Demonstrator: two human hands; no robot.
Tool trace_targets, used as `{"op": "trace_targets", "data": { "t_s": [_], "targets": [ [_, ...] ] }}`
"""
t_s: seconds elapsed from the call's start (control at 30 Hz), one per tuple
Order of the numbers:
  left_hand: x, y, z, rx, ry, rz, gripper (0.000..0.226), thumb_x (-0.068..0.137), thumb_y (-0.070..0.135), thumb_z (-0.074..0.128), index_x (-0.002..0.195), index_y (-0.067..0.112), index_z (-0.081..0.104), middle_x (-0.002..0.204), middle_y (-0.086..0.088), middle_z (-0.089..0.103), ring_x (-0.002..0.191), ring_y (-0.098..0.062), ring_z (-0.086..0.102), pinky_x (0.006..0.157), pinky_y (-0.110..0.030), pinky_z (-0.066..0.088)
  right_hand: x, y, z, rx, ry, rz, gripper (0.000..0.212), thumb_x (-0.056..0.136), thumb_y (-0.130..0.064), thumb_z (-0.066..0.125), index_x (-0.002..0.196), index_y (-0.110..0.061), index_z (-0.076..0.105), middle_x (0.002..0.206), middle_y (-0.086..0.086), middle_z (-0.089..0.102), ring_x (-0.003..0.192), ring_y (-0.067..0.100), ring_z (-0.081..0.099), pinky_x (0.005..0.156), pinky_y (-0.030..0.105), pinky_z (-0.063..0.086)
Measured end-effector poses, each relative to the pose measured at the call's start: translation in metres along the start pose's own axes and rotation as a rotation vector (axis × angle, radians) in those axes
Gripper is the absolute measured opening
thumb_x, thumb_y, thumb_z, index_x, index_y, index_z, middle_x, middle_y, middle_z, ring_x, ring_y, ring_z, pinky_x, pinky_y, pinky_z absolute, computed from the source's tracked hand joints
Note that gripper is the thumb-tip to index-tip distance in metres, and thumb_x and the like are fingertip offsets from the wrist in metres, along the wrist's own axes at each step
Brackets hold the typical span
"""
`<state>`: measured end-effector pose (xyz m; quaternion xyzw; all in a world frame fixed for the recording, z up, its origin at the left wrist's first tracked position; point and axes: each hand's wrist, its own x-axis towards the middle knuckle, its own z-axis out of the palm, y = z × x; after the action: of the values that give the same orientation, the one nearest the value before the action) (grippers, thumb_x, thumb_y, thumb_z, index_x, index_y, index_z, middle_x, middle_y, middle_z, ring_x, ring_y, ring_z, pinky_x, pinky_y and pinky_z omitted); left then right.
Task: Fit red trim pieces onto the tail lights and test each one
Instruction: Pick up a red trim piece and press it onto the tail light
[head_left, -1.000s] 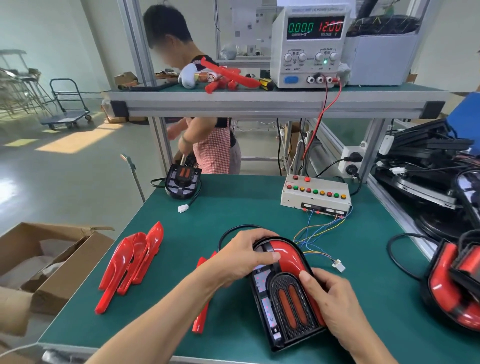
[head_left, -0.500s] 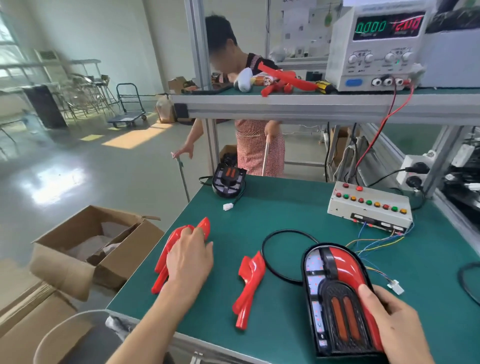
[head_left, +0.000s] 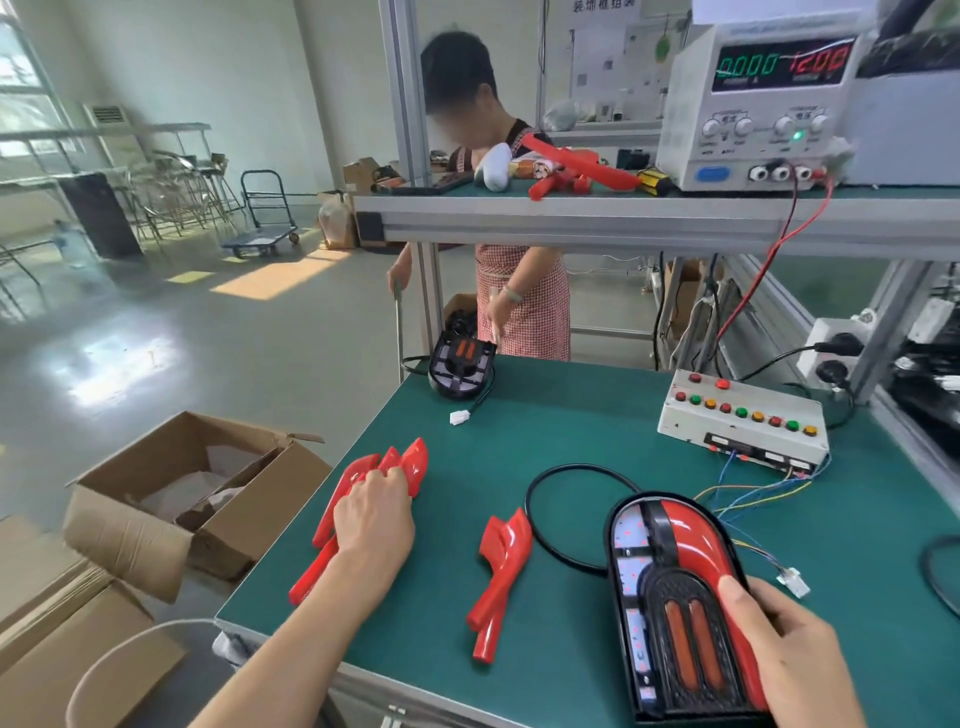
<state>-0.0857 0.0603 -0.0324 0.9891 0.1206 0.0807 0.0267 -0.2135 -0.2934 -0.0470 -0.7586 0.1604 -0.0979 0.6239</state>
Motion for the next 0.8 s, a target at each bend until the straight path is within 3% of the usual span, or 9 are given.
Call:
{"op": "trace_targets", "data": {
  "t_s": [0.27,0.4,0.57,0.67,0.8],
  "targets": [
    [0.001,0.000,-0.002,-0.141,0.136,0.062,0.013,0.097,0.016,0.056,0.090,0.013,0.066,0.087,-0.002,0.061,0.084,-0.030,0.064,0.062,-0.036,0.042,0.001,0.003,-0.001,0.047,-0.030,0.010,0.014,0.093,-0.030,0.069,0.085,-0.032,0.080,0.074,0.007,0.078,0.065,0.027,0.074,0.065,0.037,0.056],
    [-0.004,0.010,-0.007,-0.378,0.213,0.073,0.015,0.095,0.020,0.060,0.083,0.017,0.067,0.071,-0.001,0.065,0.073,-0.031,0.064,0.061,-0.037,0.047,0.001,0.003,0.000,0.104,-0.037,-0.001,0.012,0.085,-0.040,0.069,0.091,-0.038,0.079,0.078,0.007,0.079,0.069,0.026,0.075,0.069,0.039,0.058],
    [-0.022,0.039,-0.024,-1.007,-0.034,0.025,0.022,0.100,0.016,0.052,0.084,0.021,0.066,0.068,0.005,0.073,0.053,-0.012,0.067,0.053,-0.025,0.048,0.003,0.008,0.000,0.157,-0.054,-0.024,0.029,0.073,-0.051,0.069,0.094,-0.035,0.080,0.080,0.009,0.079,0.069,0.026,0.075,0.069,0.042,0.062],
    [-0.044,0.064,-0.033,-1.414,-0.201,-0.075,0.030,0.106,0.017,0.045,0.084,0.010,0.064,0.063,-0.004,0.065,0.040,-0.013,0.048,0.042,-0.019,0.038,0.004,0.012,0.000,0.191,-0.069,-0.027,0.032,0.073,-0.050,0.071,0.096,-0.029,0.081,0.083,0.012,0.079,0.067,0.026,0.075,0.063,0.039,0.064],
    [-0.077,0.095,-0.043,-1.783,-0.356,-0.101,0.045,0.106,0.042,0.043,0.095,0.002,0.059,0.063,-0.009,0.052,0.037,-0.009,0.028,0.037,-0.018,0.023,0.005,0.015,0.002,0.219,-0.078,-0.034,0.033,0.075,-0.047,0.072,0.097,-0.023,0.081,0.084,0.015,0.078,0.067,0.025,0.074,0.058,0.035,0.062]
  ]
}}
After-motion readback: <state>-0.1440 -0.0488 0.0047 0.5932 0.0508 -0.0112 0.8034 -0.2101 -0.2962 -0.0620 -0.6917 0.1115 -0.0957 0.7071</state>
